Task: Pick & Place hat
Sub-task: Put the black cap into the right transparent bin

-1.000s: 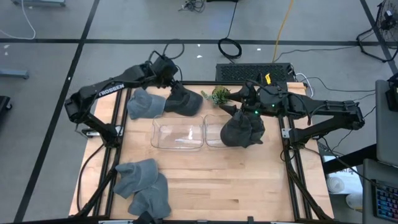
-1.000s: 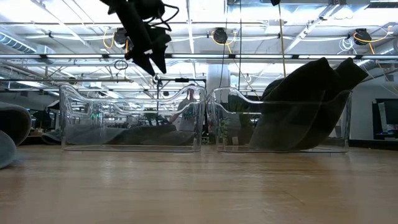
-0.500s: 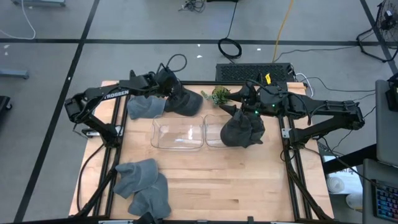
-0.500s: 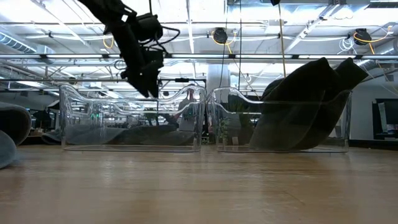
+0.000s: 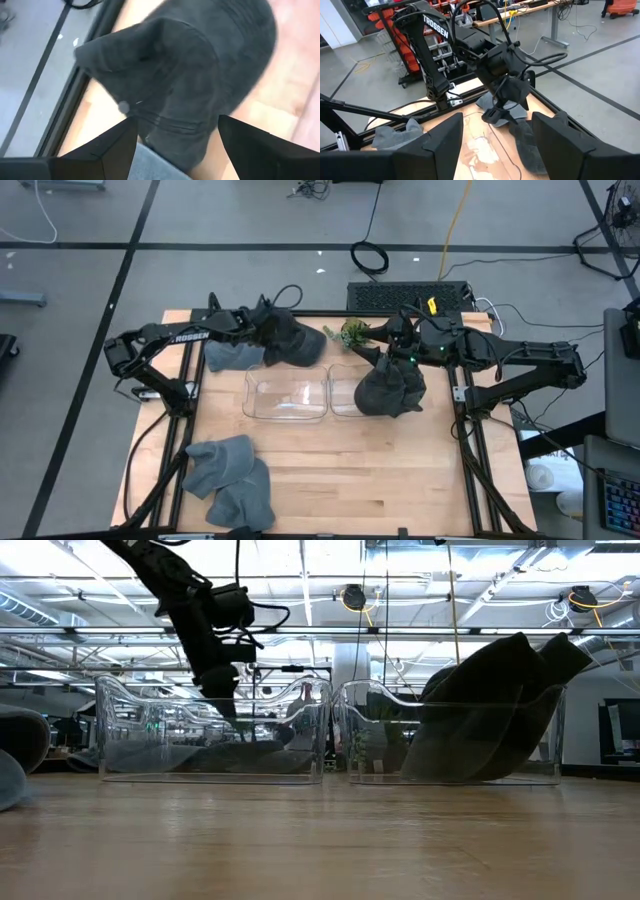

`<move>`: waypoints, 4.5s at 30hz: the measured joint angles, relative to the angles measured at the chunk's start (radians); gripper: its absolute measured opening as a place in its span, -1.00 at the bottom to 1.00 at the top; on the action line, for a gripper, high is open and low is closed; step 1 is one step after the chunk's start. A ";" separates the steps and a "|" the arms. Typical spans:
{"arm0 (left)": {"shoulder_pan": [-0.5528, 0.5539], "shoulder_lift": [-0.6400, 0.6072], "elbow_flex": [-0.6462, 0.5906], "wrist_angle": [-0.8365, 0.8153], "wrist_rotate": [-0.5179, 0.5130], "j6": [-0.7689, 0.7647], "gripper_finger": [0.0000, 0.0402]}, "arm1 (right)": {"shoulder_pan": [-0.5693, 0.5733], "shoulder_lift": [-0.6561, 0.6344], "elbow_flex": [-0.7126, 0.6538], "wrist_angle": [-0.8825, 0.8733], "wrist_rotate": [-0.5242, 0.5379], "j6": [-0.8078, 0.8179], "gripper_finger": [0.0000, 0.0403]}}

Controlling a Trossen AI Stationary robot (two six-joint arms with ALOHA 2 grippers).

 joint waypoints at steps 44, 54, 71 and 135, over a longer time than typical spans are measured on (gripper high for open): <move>0.011 0.138 -0.034 0.070 0.084 0.183 -0.93 | 0.002 0.000 0.000 0.097 0.003 -0.082 0.05; 0.000 0.098 -0.001 0.031 0.032 0.166 -0.97 | 0.002 0.000 0.000 0.105 0.003 -0.086 0.05; -0.057 -0.037 0.185 -0.141 -0.050 0.204 -0.98 | 0.002 0.000 0.000 0.109 0.004 -0.086 0.05; -0.692 -0.037 0.920 -0.046 -0.607 1.030 -0.98 | -0.007 -0.014 0.000 0.179 -0.262 0.330 0.28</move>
